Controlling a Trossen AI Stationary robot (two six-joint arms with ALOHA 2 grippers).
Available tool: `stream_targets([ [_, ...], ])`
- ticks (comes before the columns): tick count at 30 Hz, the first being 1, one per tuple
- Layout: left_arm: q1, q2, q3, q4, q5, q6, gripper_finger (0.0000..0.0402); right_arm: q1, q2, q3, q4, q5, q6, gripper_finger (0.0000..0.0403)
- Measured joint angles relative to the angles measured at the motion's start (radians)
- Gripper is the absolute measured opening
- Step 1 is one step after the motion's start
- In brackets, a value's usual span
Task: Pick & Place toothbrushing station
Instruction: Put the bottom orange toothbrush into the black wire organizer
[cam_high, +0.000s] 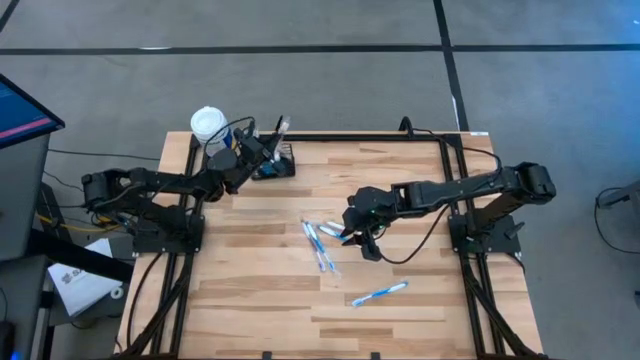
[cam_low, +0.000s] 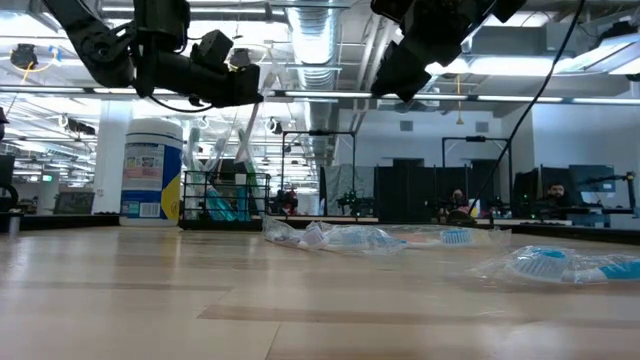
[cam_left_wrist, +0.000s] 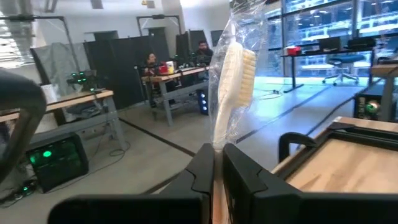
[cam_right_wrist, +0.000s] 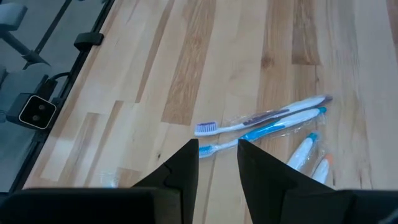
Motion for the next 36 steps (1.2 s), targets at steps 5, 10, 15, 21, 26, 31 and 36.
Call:
stream_targets([
  [5,0.026,0.0,0.0,0.046,0.02,0.0,0.0006,0.0,0.0,0.0,0.0,0.0,-0.01,0.0102],
  [10,0.05,0.002,0.001,0.079,0.034,0.0,0.0006,0.0,0.0,0.0,0.0,0.0,-0.014,0.0102],
  [15,0.068,0.043,0.001,0.127,0.034,-0.002,0.0006,0.0,0.0,0.001,-0.001,0.0,-0.026,0.0102],
  [21,0.068,0.138,0.001,0.258,0.034,-0.003,0.0006,0.0,0.0,0.001,-0.009,0.0,-0.029,0.0102],
  [26,0.068,0.205,0.001,0.315,0.034,-0.003,0.0006,0.0,0.0,0.001,-0.013,0.0,-0.034,0.0102],
  [31,0.068,0.224,0.003,0.326,0.033,-0.003,0.0006,0.0,0.0,0.001,-0.013,0.0,-0.036,0.0102],
  [36,0.068,0.224,0.003,0.327,0.034,-0.025,0.0006,0.0,0.0,0.001,-0.016,0.0,-0.036,0.0102],
])
